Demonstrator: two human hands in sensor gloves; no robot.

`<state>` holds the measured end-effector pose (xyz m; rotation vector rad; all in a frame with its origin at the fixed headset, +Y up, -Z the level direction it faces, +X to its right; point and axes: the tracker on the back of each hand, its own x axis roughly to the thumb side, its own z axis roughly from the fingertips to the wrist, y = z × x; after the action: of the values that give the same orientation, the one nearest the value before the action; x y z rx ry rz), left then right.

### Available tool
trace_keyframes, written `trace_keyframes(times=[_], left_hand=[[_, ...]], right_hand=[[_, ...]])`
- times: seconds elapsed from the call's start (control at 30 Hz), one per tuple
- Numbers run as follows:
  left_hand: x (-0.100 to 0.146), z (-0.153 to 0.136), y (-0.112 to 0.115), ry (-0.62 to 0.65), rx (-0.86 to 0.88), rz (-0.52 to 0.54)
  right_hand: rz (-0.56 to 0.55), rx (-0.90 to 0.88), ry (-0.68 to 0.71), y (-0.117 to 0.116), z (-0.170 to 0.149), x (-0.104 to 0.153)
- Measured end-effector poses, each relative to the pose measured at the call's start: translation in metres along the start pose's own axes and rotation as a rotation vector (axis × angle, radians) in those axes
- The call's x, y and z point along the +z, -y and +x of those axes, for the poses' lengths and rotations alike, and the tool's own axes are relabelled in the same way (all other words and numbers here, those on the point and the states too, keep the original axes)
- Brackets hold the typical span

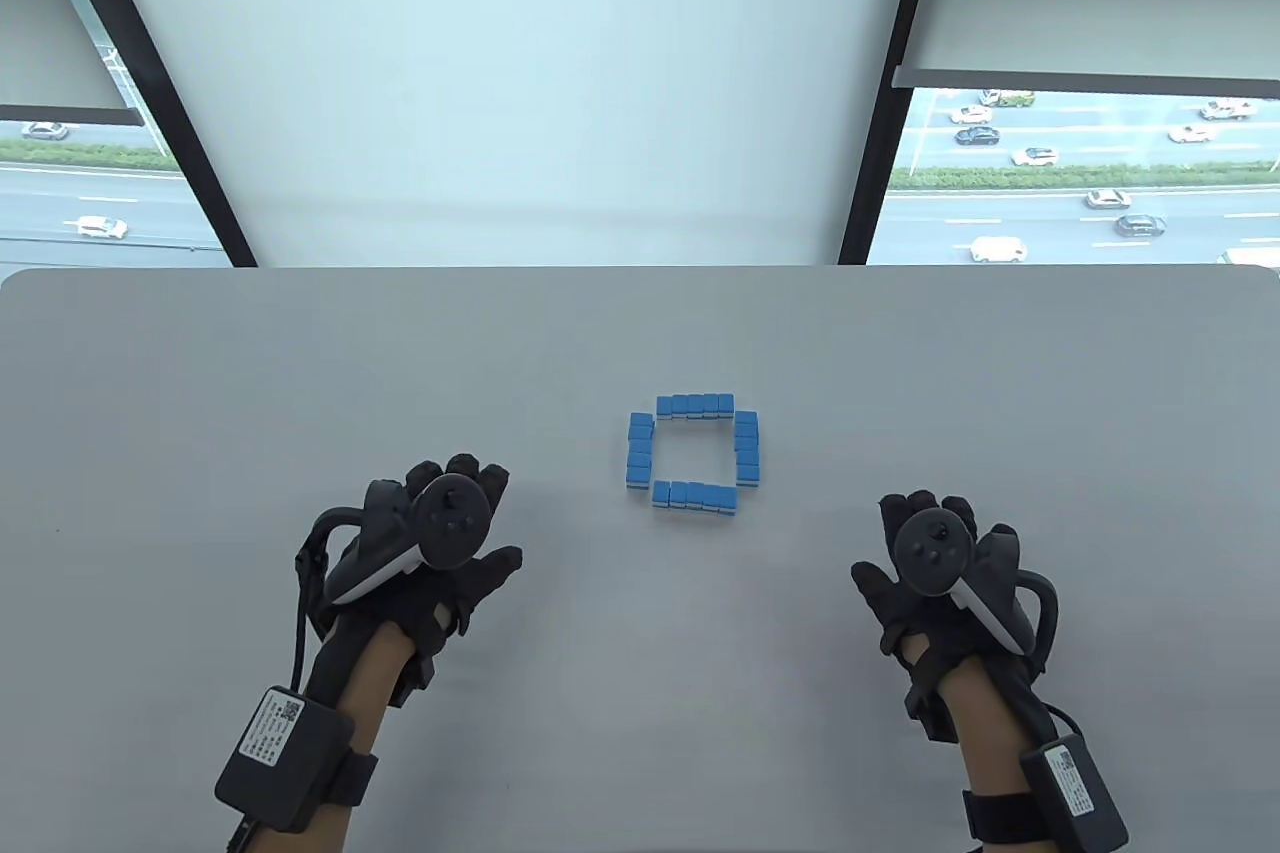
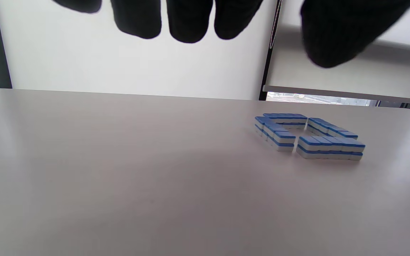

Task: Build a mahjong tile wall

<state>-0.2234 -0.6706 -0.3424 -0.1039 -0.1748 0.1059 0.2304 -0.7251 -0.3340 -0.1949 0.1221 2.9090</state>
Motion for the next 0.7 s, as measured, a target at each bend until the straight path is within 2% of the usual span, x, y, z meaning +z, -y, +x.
trace_keyframes(times=[0.13, 0.4, 0.53, 0.7], left_hand=[[0.004, -0.005, 0.019, -0.041, 0.057, 0.017], [0.01, -0.017, 0.045, -0.105, 0.025, 0.004], [0.007, -0.022, 0.059, -0.109, 0.019, -0.08], [0.004, -0.023, 0.064, -0.106, 0.032, -0.1]], right_hand=[[0.002, 0.002, -0.003, 0.0, 0.0, 0.0], [0.007, 0.016, -0.019, -0.003, -0.001, -0.003], [0.002, 0.022, -0.033, -0.004, -0.002, -0.005], [0.009, 0.023, -0.056, -0.005, -0.007, -0.006]])
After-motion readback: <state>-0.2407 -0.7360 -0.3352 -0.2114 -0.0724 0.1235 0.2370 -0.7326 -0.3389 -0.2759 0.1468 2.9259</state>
